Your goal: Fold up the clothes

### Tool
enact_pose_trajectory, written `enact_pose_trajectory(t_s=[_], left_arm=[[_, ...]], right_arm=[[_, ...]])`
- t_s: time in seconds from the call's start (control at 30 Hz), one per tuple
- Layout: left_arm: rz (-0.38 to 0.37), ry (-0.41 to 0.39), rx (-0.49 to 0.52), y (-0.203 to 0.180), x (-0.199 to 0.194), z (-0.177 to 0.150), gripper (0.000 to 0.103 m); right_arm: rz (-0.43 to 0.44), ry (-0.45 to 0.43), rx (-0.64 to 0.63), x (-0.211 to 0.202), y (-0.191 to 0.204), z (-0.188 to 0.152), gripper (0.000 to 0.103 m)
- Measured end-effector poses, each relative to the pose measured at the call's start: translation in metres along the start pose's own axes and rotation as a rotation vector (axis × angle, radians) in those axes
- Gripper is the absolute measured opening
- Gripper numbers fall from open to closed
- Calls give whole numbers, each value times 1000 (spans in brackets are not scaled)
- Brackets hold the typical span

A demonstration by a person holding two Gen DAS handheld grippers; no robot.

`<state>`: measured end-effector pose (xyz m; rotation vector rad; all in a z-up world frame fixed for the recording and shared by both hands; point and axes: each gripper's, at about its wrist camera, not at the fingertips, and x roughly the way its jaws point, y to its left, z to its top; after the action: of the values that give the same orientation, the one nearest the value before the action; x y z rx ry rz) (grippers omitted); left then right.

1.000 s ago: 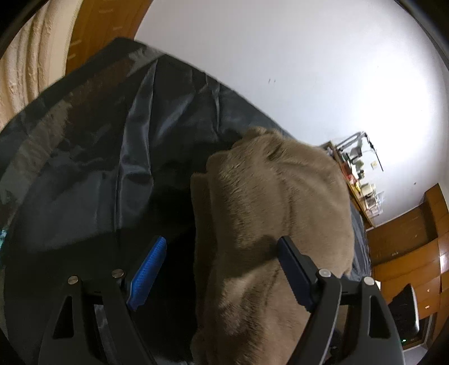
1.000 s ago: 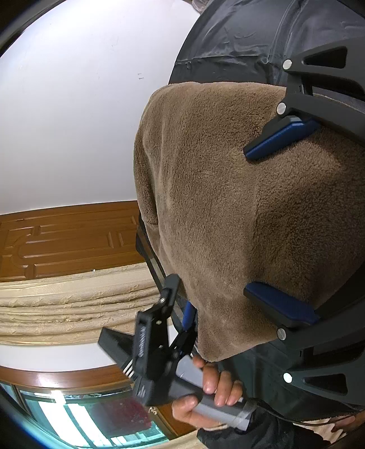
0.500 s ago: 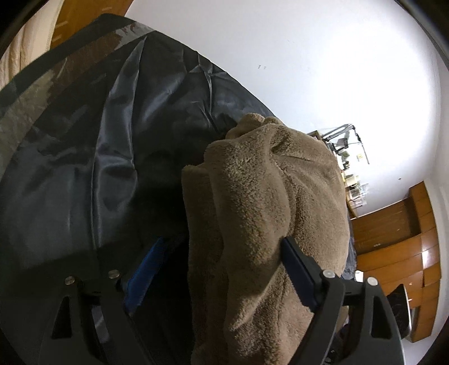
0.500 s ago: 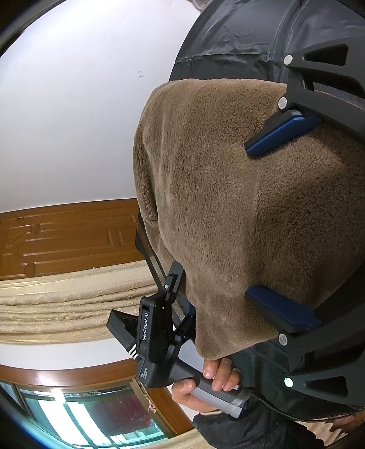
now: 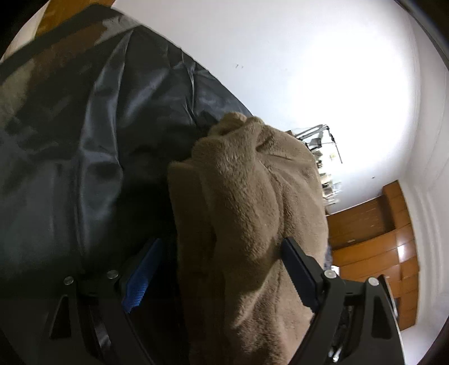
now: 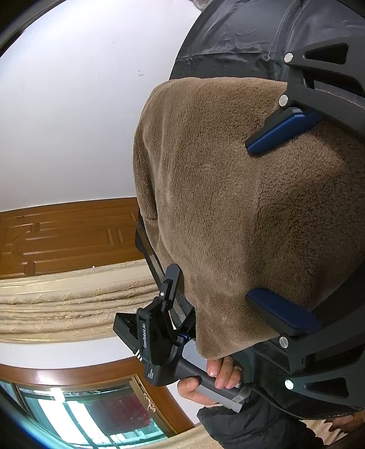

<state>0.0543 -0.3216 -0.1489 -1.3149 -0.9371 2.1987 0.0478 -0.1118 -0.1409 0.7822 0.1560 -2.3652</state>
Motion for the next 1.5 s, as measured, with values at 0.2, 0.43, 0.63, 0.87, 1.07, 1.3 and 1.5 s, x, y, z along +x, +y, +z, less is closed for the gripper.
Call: enact_pose_trajectory(t_s=[0.2, 0.43, 0.63, 0.87, 1.07, 1.3, 1.5], left_arm=[[-28, 44, 26, -7, 8, 1, 89], [-65, 90, 65, -17, 16, -2, 93], [-24, 129, 126, -27, 17, -4, 93], [-1, 148, 144, -32, 16, -5, 94], [-32, 134, 140, -27, 8, -8, 94], [-63, 122, 140, -23, 6, -4, 94], [-87, 114, 143, -36, 13, -17, 94]], right_arm=[[1, 1, -4, 0, 1, -1, 101], [1, 0, -5, -1, 2, -1, 102], [-1, 1, -5, -1, 3, -1, 102], [31, -20, 27, -8, -3, -1, 102], [74, -57, 244, -32, -49, 7, 102], [43, 25, 673, -28, -144, -24, 102], [204, 44, 781, -14, -162, -33, 102]])
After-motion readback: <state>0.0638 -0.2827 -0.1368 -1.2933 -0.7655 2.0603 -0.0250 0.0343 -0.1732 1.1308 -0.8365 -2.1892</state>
